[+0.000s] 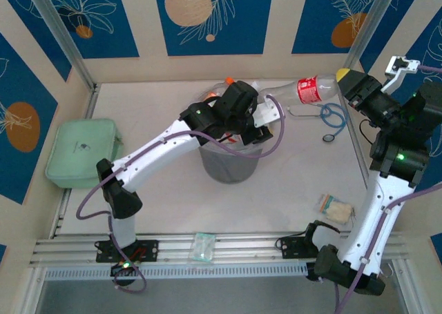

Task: Put the plastic bottles in the bin

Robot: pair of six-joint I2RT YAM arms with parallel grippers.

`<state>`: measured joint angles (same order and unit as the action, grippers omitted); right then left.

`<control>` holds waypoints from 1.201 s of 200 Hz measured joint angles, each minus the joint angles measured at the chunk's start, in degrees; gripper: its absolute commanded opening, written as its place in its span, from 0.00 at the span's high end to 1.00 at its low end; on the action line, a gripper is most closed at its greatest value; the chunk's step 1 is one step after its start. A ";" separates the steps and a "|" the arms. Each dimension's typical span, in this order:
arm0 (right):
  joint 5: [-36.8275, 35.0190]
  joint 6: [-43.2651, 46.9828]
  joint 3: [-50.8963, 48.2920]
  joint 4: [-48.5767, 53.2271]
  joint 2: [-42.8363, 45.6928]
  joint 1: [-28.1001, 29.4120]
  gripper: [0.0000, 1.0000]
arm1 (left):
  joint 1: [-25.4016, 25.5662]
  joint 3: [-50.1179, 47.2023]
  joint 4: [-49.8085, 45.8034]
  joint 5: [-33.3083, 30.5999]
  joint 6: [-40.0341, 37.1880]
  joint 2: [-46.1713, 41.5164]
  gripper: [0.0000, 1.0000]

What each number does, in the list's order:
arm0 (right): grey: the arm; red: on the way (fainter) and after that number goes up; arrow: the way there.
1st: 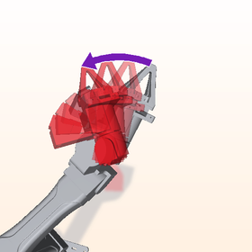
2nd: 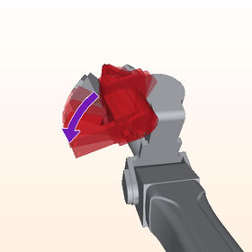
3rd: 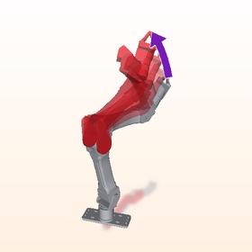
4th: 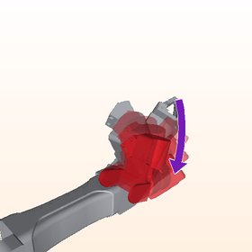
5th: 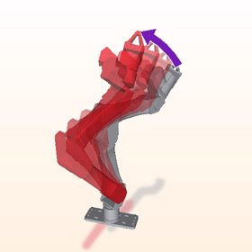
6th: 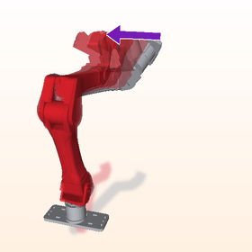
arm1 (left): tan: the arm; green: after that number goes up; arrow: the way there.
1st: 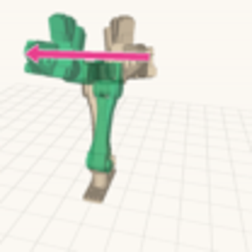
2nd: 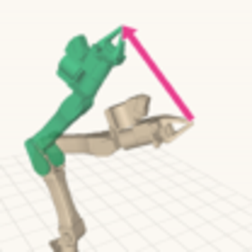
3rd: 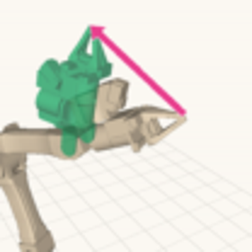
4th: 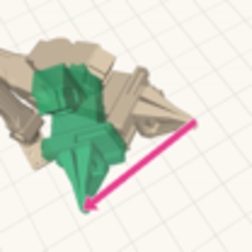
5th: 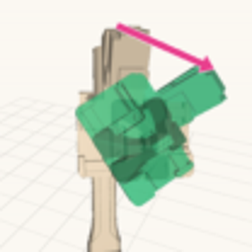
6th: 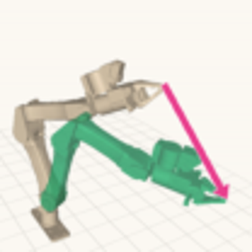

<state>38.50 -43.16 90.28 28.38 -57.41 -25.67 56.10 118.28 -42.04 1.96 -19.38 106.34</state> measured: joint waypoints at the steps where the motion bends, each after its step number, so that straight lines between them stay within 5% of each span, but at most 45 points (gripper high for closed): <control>1: -0.04 0.20 0.11 0.17 0.09 0.00 0.95 | 0.00 -0.02 0.02 -0.04 0.00 -0.04 0.53; 92: -1.81 6.38 4.24 6.93 2.23 0.61 0.96 | -3.48 -3.72 7.15 -3.52 8.57 -3.89 0.56; 176: -13.22 15.32 7.10 10.05 -2.40 17.53 1.00 | -7.63 -12.24 11.56 -4.42 13.44 -8.11 0.58; 199: -15.74 14.71 5.81 10.51 -1.46 16.68 1.00 | -8.09 -13.31 13.40 -4.37 15.10 -8.22 0.58; 240: -13.99 13.57 3.67 14.43 1.90 5.68 1.00 | -10.14 -13.38 17.42 -5.35 19.39 -8.52 0.58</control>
<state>24.51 -29.58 93.95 42.81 -55.51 -19.99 45.95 104.90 -24.62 -3.40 0.01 97.82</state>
